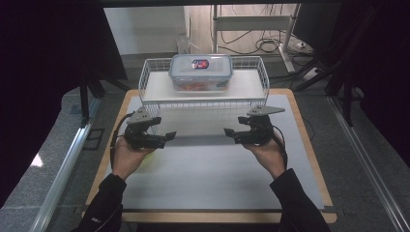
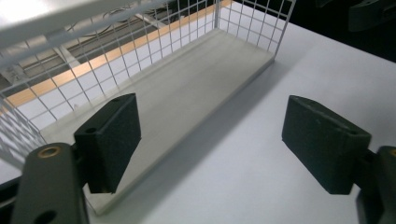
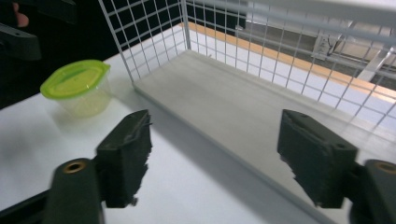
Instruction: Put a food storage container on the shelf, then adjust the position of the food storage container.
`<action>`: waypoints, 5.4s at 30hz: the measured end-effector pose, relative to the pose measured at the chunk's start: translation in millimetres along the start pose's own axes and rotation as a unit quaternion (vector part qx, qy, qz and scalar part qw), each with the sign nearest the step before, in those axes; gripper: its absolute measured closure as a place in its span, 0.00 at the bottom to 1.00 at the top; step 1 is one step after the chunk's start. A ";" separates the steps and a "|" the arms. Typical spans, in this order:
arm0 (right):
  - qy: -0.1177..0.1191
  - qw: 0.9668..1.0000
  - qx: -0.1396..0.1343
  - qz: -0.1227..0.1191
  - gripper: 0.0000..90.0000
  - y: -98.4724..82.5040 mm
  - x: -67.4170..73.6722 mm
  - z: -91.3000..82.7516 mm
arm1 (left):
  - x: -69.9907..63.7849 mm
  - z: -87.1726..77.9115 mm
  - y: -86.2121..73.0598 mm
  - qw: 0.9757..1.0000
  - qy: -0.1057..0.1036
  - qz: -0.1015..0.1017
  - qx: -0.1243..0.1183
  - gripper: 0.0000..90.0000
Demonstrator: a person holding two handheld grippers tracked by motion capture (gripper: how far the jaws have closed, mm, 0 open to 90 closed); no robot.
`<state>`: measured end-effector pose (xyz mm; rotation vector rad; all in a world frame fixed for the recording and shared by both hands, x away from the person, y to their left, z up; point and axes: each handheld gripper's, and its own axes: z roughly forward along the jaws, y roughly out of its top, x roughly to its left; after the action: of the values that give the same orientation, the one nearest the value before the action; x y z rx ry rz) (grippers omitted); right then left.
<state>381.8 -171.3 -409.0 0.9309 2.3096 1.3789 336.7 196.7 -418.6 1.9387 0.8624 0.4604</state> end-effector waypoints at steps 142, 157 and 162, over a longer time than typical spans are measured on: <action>-0.023 0.996 0.088 -0.001 0.09 -111.1 8.0 2.3 | 8.3 -4.2 -113.8 0.985 0.041 -0.128 0.112 0.99; -0.022 0.996 0.091 0.001 0.09 -111.9 8.0 3.3 | -5.3 22.8 -114.6 0.984 0.025 -0.089 0.153 0.99; -0.022 0.996 0.092 0.000 0.09 -112.3 7.6 4.1 | -5.8 30.9 -112.5 0.984 0.019 -0.084 0.155 0.99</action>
<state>335.8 -200.8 -507.5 1.0020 2.4348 1.1481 309.3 209.5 -531.4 2.1201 1.1693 0.2745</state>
